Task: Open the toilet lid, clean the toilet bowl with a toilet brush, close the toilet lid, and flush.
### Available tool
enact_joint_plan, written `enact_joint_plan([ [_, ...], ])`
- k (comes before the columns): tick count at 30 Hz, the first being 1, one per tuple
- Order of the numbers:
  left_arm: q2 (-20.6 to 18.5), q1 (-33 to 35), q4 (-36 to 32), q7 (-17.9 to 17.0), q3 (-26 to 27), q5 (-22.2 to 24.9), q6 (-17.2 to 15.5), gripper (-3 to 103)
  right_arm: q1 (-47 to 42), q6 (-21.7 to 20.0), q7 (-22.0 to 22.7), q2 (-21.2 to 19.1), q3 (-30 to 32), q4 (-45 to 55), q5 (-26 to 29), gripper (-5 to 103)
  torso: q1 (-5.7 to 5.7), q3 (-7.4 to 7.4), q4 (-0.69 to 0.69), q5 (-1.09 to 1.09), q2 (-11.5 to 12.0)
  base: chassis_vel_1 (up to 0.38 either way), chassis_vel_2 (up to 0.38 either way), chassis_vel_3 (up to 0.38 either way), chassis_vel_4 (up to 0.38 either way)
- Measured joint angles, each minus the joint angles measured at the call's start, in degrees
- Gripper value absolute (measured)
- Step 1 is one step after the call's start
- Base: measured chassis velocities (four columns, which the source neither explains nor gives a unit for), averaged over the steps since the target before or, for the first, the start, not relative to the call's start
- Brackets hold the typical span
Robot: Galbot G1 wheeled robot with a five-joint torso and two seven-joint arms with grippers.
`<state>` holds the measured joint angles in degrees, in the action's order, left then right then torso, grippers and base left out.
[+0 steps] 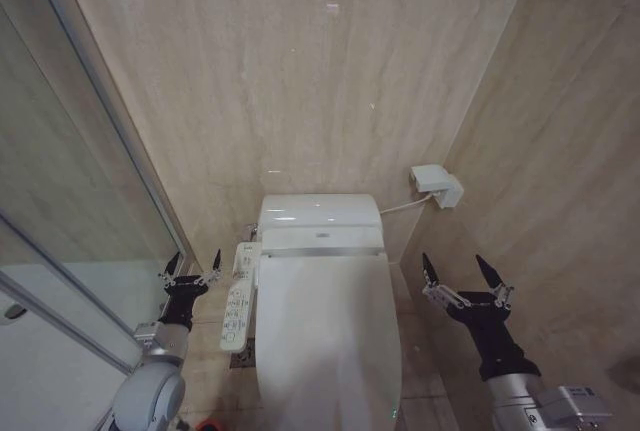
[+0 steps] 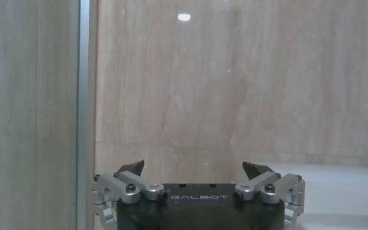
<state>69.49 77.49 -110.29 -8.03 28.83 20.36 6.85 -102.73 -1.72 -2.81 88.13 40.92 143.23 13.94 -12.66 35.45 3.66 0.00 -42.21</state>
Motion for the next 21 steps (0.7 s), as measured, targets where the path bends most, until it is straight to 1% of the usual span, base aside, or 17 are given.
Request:
enact_joint_plan([
  [3, 0.5, 0.6, -0.7, 0.1, 0.0, -0.6, 0.2, 100, 0.0, 0.0, 0.0, 0.0, 0.0, 0.0, 0.0, 100, 0.01, 0.00, 0.01, 0.00, 0.0, 0.171, -0.167, -0.175, 0.152],
  [9, 1.2, 1.3, -1.5, 0.2, 0.0, -1.3, 0.5, 100, 0.0, 0.0, 0.0, 0.0, 0.0, 0.0, 0.0, 100, 0.02, 0.00, -0.02, -0.01, 0.0, 0.217, -0.221, -0.201, 0.222],
  [12, 1.6, 1.8, -1.6, 0.2, 0.2, -1.4, 0.8, 100, 0.0, 0.0, 0.0, 0.0, 0.0, 0.0, 0.0, 100, 0.02, 0.00, 0.02, 0.01, 0.0, 0.260, -0.260, -0.287, 0.233],
  [17, 1.9, 2.2, -1.7, 0.3, 0.5, -1.4, 1.2, 100, 0.0, 0.0, 0.0, 0.0, 0.0, 0.0, 0.0, 100, 0.02, 0.00, -0.01, -0.02, 0.0, 0.292, -0.301, -0.292, 0.319],
  [18, 2.1, 2.3, -1.8, 0.3, 0.5, -1.4, 1.2, 100, 0.0, 0.0, 0.0, 0.0, 0.0, 0.0, 0.0, 100, 0.02, 0.00, -0.01, 0.04, 0.0, 0.356, -0.299, -0.358, 0.327],
  [19, 2.2, 2.3, -1.8, 0.3, 0.5, -1.4, 1.3, 100, 0.0, 0.0, 0.0, 0.0, 0.0, 0.0, 0.0, 100, 0.01, 0.00, 0.02, 0.01, 0.0, 0.335, -0.349, -0.358, 0.354],
  [20, 2.3, 2.5, -1.8, 0.3, 0.5, -1.4, 1.4, 100, 0.0, 0.0, 0.0, 0.0, 0.0, 0.0, 0.0, 100, 0.03, -0.01, 0.00, -0.04, 0.0, 0.365, -0.374, -0.339, 0.354],
  [21, 2.3, 2.5, -1.8, 0.3, 0.5, -1.4, 1.4, 100, 0.0, 0.0, 0.0, 0.0, 0.0, 0.0, 0.0, 100, 0.03, -0.01, 0.00, -0.04, 0.0, 0.365, -0.374, -0.339, 0.354],
])
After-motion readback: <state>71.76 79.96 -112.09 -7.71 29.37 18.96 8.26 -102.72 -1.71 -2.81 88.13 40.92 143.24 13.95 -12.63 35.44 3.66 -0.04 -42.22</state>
